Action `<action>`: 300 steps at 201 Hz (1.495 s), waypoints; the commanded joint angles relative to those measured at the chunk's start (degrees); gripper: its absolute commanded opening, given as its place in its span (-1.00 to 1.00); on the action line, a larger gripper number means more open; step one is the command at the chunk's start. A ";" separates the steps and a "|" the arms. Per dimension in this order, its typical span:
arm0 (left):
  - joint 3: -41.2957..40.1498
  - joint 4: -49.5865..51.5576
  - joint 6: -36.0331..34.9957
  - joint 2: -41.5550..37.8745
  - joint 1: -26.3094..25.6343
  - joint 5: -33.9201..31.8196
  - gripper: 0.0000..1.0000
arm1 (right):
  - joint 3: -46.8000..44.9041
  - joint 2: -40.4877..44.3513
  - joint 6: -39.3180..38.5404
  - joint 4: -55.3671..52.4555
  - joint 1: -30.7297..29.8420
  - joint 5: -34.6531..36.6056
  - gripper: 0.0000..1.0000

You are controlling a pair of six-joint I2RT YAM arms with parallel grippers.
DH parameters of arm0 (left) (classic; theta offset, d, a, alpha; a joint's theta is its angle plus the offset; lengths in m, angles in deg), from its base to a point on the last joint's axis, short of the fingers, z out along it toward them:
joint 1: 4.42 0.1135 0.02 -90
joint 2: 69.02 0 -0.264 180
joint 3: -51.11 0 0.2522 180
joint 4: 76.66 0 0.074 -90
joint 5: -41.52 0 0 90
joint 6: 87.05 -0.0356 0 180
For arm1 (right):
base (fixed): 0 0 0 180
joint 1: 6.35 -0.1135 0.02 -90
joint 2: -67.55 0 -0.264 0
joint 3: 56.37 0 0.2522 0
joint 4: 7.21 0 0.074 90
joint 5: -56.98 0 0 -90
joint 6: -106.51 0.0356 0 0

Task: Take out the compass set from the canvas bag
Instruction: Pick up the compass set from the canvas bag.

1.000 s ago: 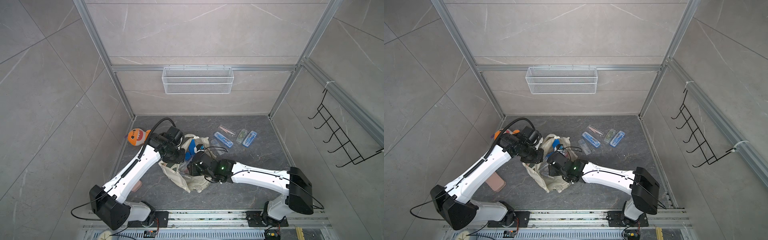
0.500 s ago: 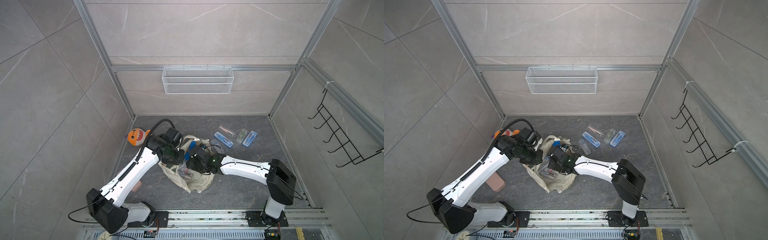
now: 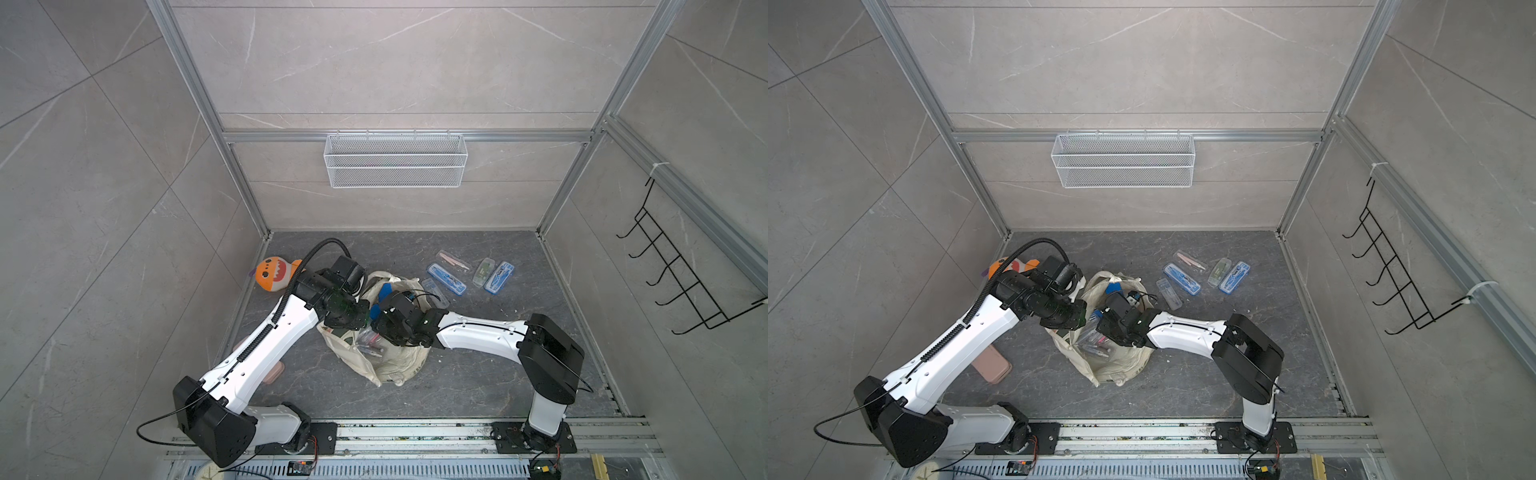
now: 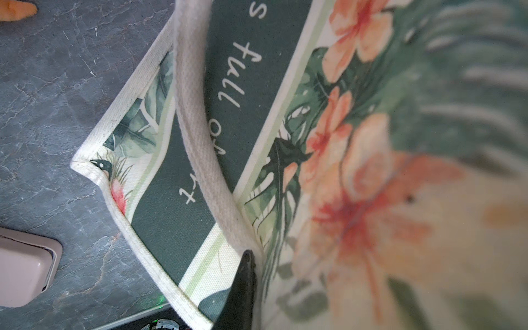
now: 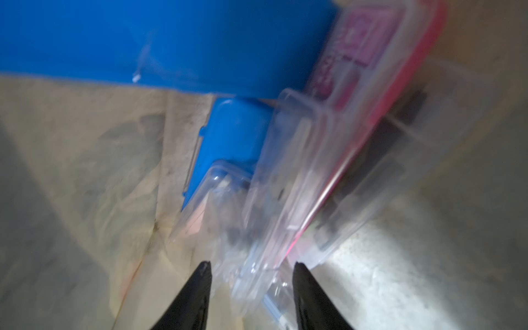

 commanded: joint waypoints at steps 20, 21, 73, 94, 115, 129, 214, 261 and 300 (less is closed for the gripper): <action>-0.78 -1.00 1.23 -2.63 -0.30 2.18 -1.00 | -0.82 -2.06 5.19 2.95 1.43 1.67 -0.18; -0.80 -1.07 1.27 -2.66 -0.30 2.18 -1.00 | -0.76 -2.12 5.24 2.91 1.47 1.70 -0.19; -1.23 -1.66 1.23 -2.78 -0.30 2.70 -1.00 | 2.49 -5.89 7.19 2.16 2.12 1.82 -0.21; -1.36 -2.00 1.36 -2.79 -0.43 2.91 -1.00 | 2.63 -6.95 7.58 3.94 2.17 1.78 -0.16; -1.69 -2.13 1.33 -2.87 -0.39 2.96 -1.00 | 4.13 -8.18 6.19 4.88 2.18 1.10 -0.21; -1.94 -2.32 1.41 -3.02 -0.44 2.93 -1.00 | 5.92 -9.25 5.01 4.21 2.20 0.45 -0.29; -2.64 -3.09 1.71 -3.35 -0.40 2.25 -1.00 | 7.79 -9.48 -1.61 8.05 2.22 -1.33 -0.69; -2.41 -2.71 2.18 -3.42 -0.45 1.16 -1.00 | 7.54 -6.58 -5.67 8.45 2.14 -1.70 -0.84; -2.00 -2.32 3.19 -2.57 -0.39 -0.17 -1.00 | 5.04 -1.99 -8.47 7.02 1.23 -1.71 -0.87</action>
